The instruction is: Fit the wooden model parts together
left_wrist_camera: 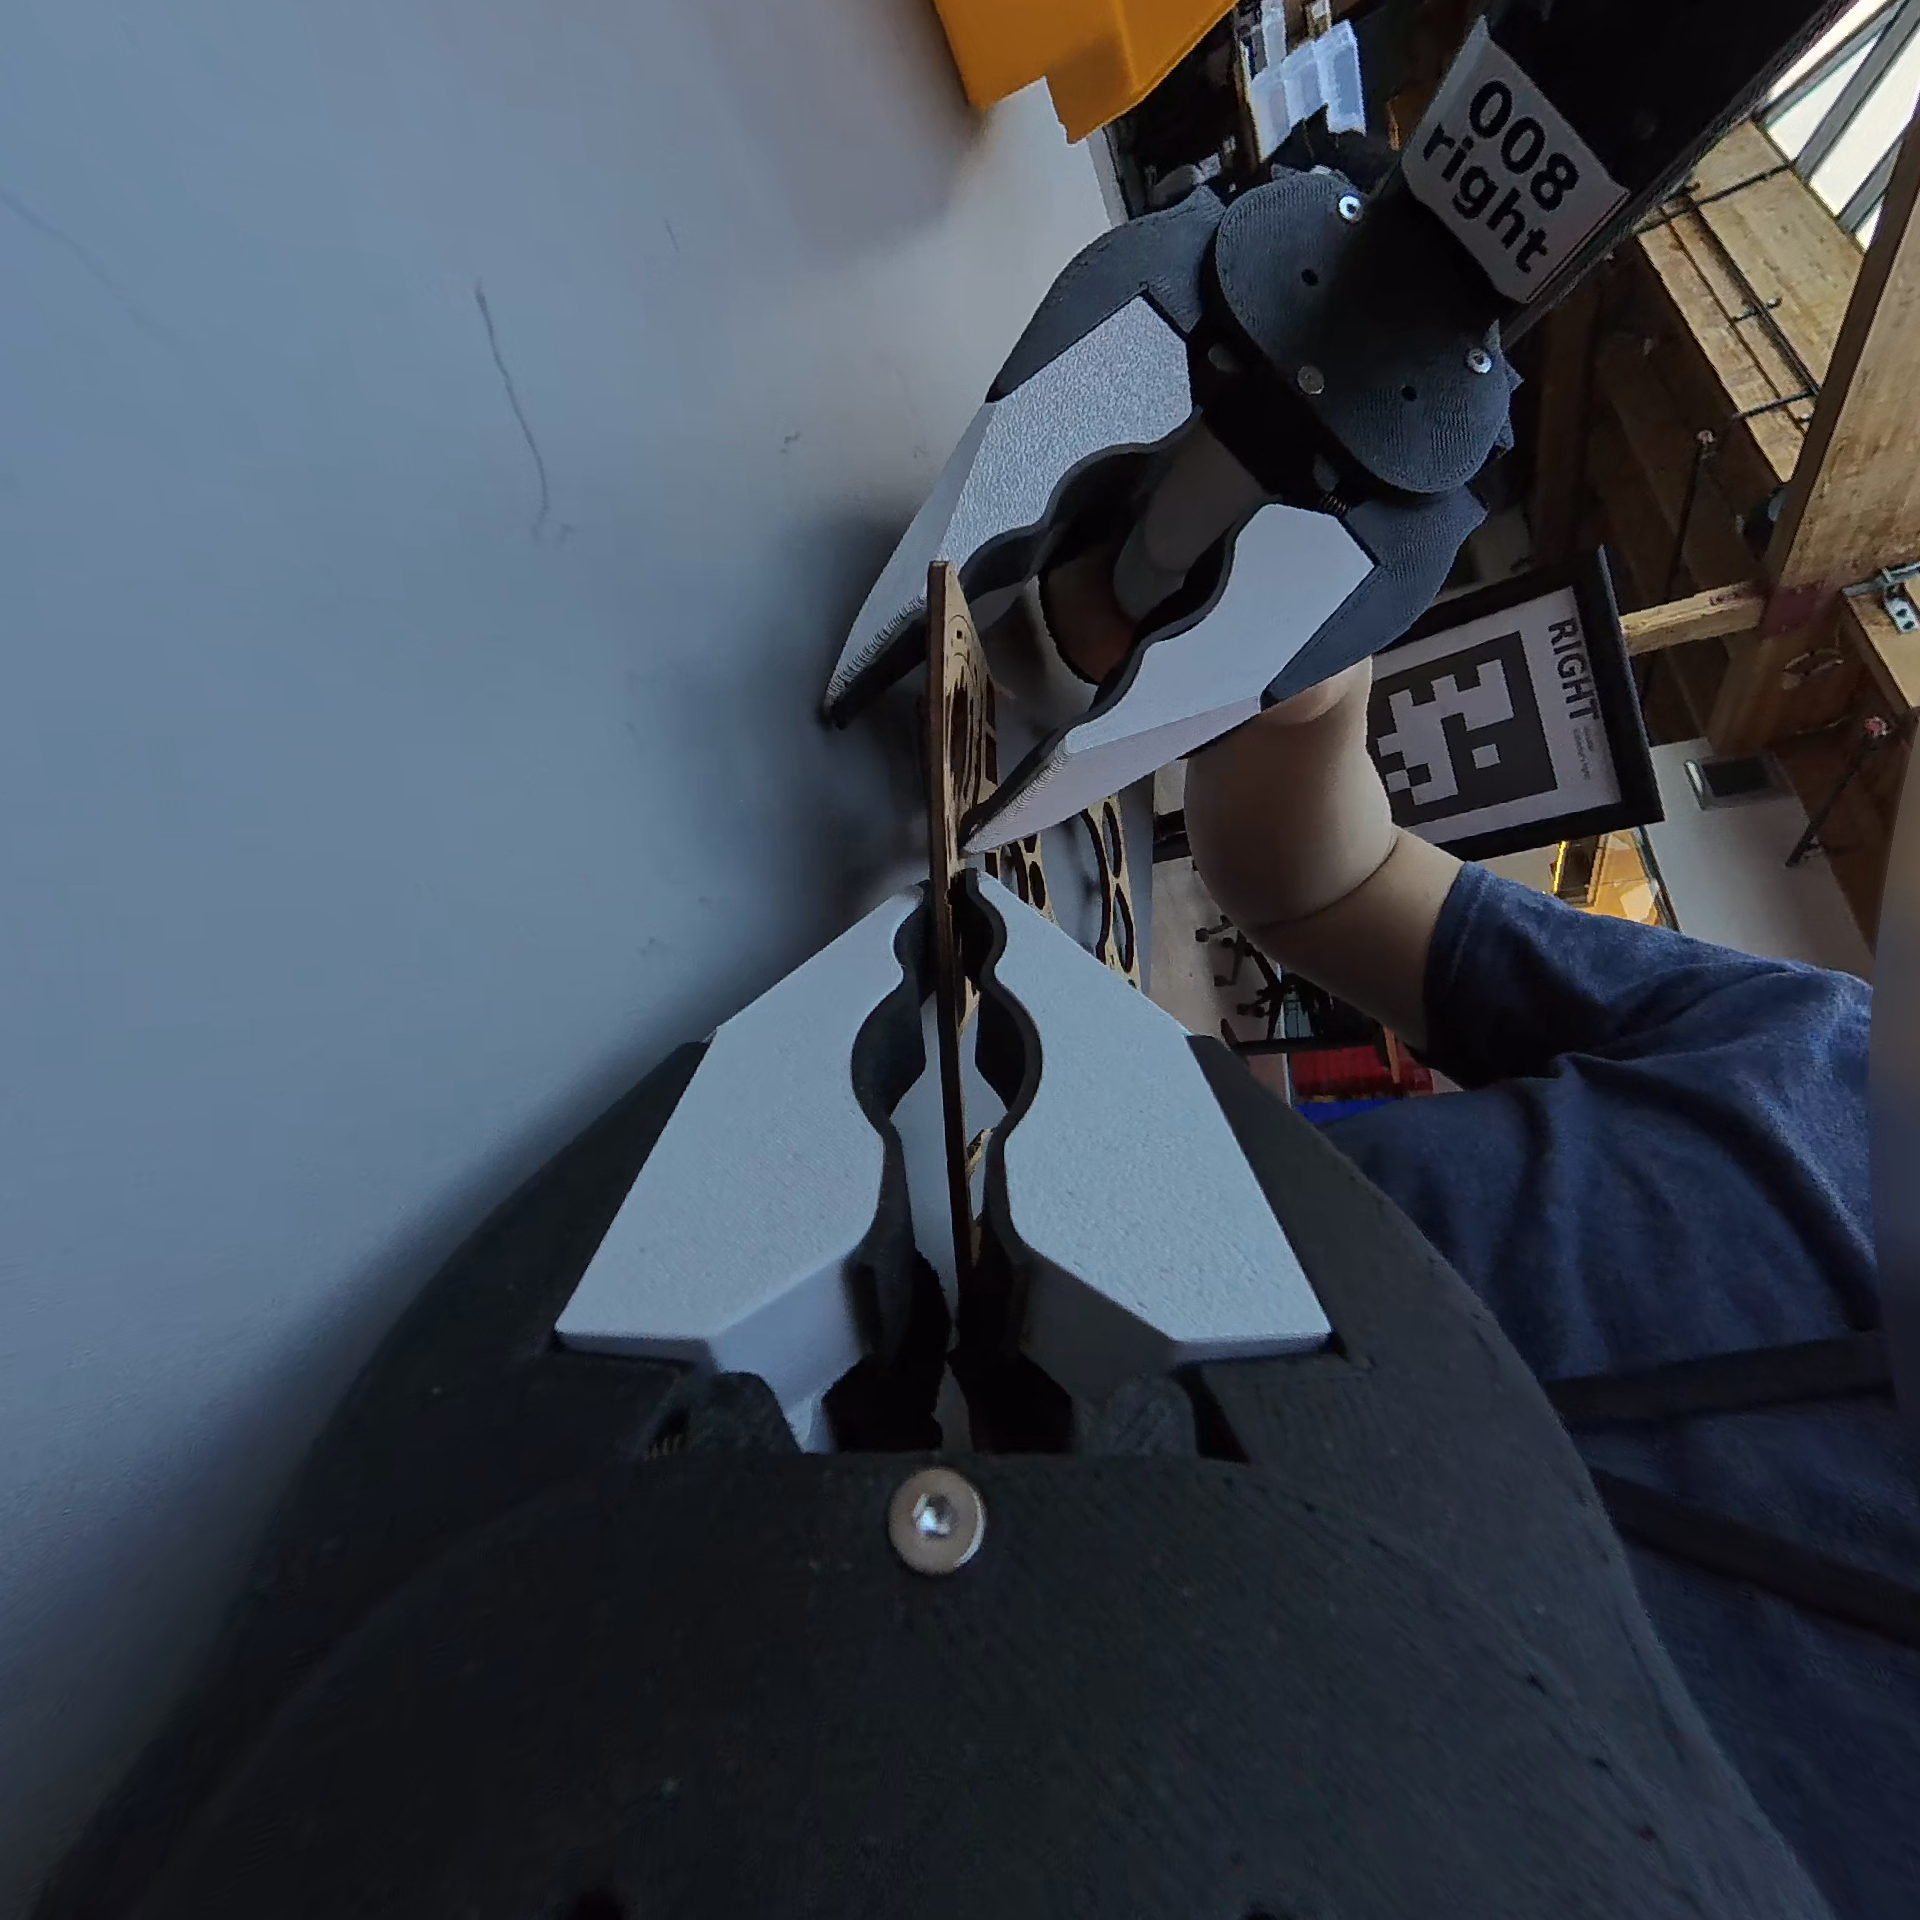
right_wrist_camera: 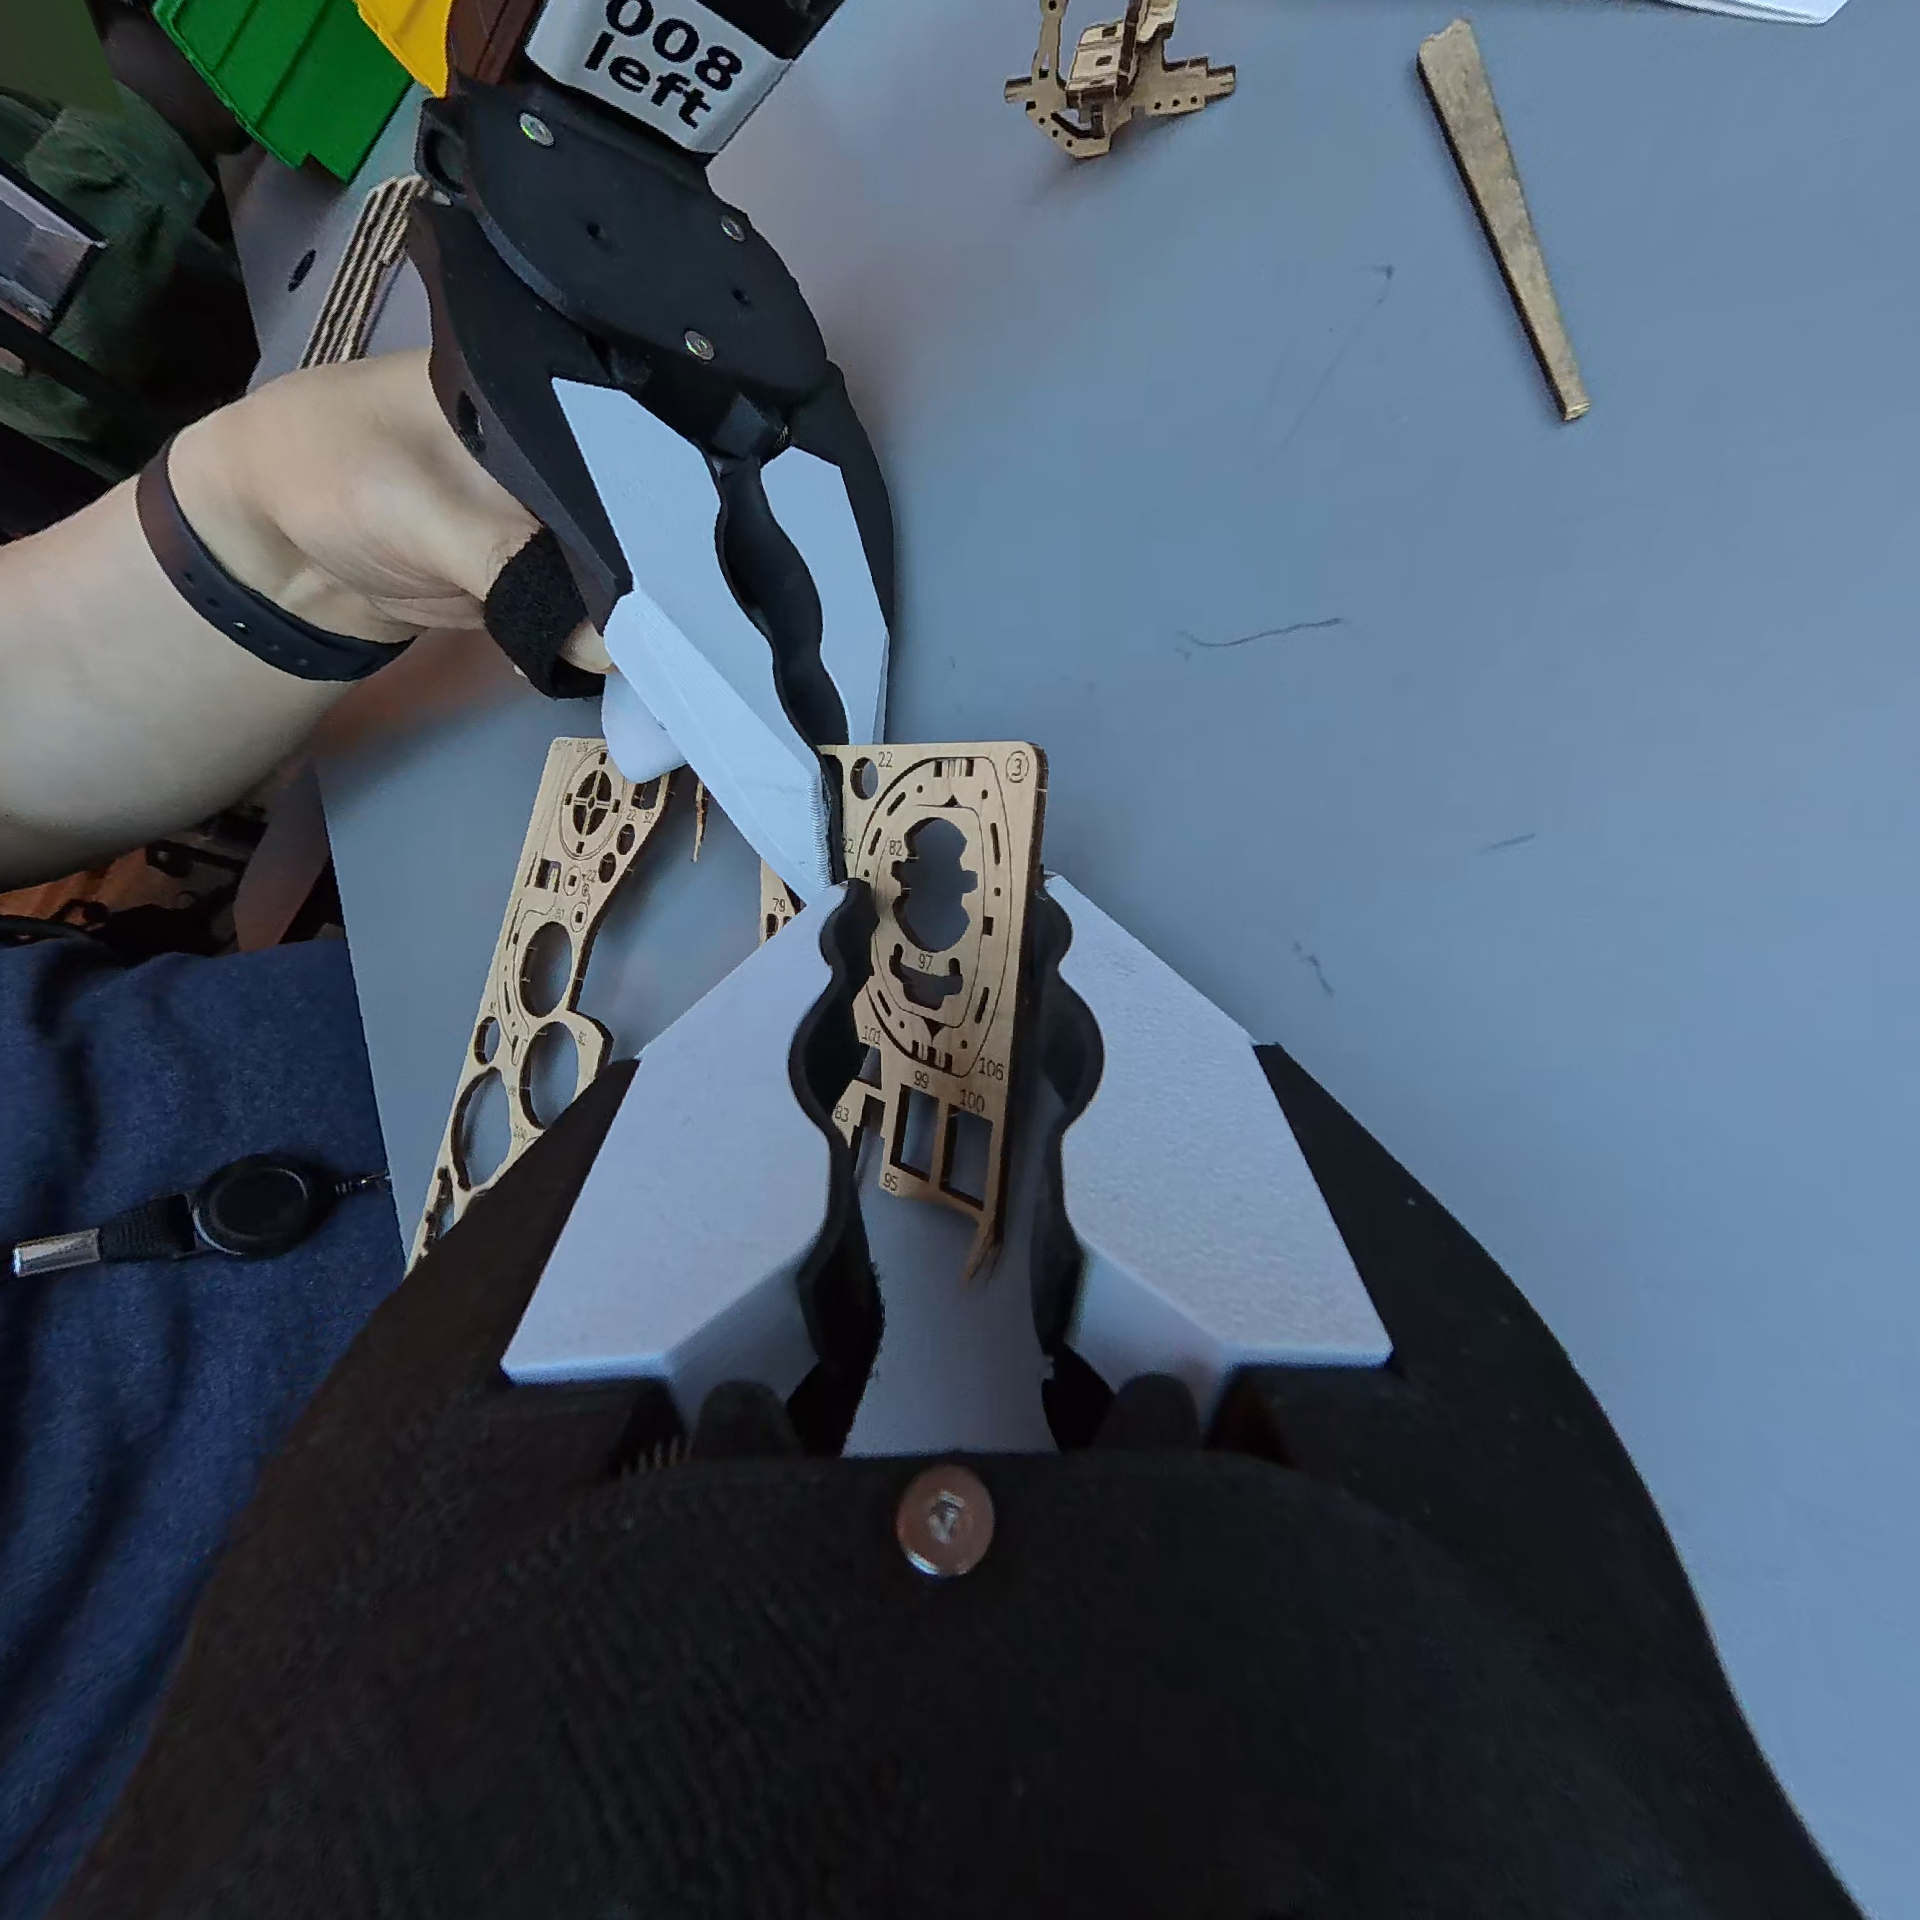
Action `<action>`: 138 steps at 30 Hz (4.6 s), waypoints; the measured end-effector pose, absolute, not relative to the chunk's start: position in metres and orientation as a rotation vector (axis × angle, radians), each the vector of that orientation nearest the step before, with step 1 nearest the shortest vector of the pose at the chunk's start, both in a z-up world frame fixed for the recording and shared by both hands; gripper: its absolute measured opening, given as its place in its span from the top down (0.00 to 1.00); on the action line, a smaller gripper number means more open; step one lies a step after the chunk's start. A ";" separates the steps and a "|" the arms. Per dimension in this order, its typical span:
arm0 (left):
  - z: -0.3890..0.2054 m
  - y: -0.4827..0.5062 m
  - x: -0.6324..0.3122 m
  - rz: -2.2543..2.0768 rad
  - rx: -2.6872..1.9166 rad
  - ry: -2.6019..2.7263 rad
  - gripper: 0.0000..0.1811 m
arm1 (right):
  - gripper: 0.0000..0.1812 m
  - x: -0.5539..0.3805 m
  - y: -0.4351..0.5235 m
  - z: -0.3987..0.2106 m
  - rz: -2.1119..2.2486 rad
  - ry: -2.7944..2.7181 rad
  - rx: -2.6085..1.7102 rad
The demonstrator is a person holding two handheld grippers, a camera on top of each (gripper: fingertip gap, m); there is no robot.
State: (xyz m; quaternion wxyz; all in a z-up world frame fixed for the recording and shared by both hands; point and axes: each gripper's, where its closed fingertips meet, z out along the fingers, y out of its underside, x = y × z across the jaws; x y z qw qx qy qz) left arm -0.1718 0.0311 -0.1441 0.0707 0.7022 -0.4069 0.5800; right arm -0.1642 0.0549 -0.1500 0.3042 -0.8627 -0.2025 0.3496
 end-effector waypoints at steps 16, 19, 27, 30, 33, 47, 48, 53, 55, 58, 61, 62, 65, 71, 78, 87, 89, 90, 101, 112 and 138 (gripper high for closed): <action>-0.144 0.031 -0.171 1.744 2.110 -1.231 0.99 | 0.85 -0.166 0.060 -0.148 0.989 -0.488 -2.293; -0.145 0.031 -0.171 1.740 2.123 -1.244 0.99 | 0.85 -0.166 0.060 -0.149 0.959 -0.502 -2.287; -0.145 0.032 -0.171 1.749 2.127 -1.230 1.00 | 0.85 -0.167 0.063 -0.150 0.901 -0.535 -2.271; -0.142 0.032 -0.170 1.777 2.097 -1.184 0.99 | 0.85 -0.165 0.063 -0.147 0.984 -0.483 -2.272; -0.141 0.032 -0.170 1.782 2.082 -1.174 1.00 | 0.77 -0.162 0.064 -0.141 0.950 -0.528 -2.224; -0.140 0.030 -0.171 1.781 2.067 -1.201 0.99 | 0.82 -0.154 0.047 -0.146 1.013 -0.677 -2.235; -0.140 0.030 -0.171 1.782 2.066 -1.198 0.99 | 0.83 -0.156 0.048 -0.145 1.019 -0.683 -2.230; -0.140 0.030 -0.171 1.777 2.059 -1.199 0.99 | 0.84 -0.156 0.048 -0.146 1.011 -0.701 -2.235; -0.140 0.030 -0.171 1.777 2.060 -1.198 0.99 | 0.84 -0.156 0.047 -0.146 1.026 -0.698 -2.235; -0.140 0.030 -0.171 1.778 2.057 -1.195 0.99 | 0.82 -0.158 0.047 -0.145 1.059 -0.689 -2.230; -0.140 0.030 -0.171 1.778 2.056 -1.195 0.99 | 0.83 -0.158 0.048 -0.145 1.064 -0.680 -2.239; -0.140 0.030 -0.171 1.778 2.057 -1.194 0.99 | 0.83 -0.159 0.049 -0.145 1.054 -0.685 -2.243; -0.140 0.030 -0.171 1.778 2.056 -1.194 0.99 | 0.83 -0.160 0.050 -0.147 1.034 -0.696 -2.252; -0.140 0.030 -0.171 1.782 2.060 -1.196 0.99 | 0.82 -0.161 0.051 -0.147 1.019 -0.704 -2.261; -0.141 0.030 -0.169 1.771 2.100 -1.264 0.97 | 0.83 -0.160 0.053 -0.147 0.982 -0.688 -2.249; -0.143 0.031 -0.166 1.755 2.118 -1.279 0.98 | 0.83 -0.158 0.053 -0.147 0.968 -0.680 -2.234; -0.142 0.031 -0.166 1.769 2.102 -1.241 0.99 | 0.83 -0.158 0.053 -0.146 0.972 -0.676 -2.231; -0.141 0.031 -0.166 1.776 2.090 -1.216 0.99 | 0.83 -0.158 0.054 -0.146 0.980 -0.673 -2.226; -0.140 0.032 -0.165 1.780 2.075 -1.182 1.00 | 0.82 -0.158 0.054 -0.146 0.975 -0.675 -2.241; -0.142 0.031 -0.166 1.768 2.104 -1.228 0.99 | 0.82 -0.157 0.054 -0.149 0.926 -0.718 -2.247; -0.147 0.032 -0.166 1.729 2.141 -1.263 0.99 | 0.82 -0.156 0.055 -0.151 0.789 -0.739 -2.219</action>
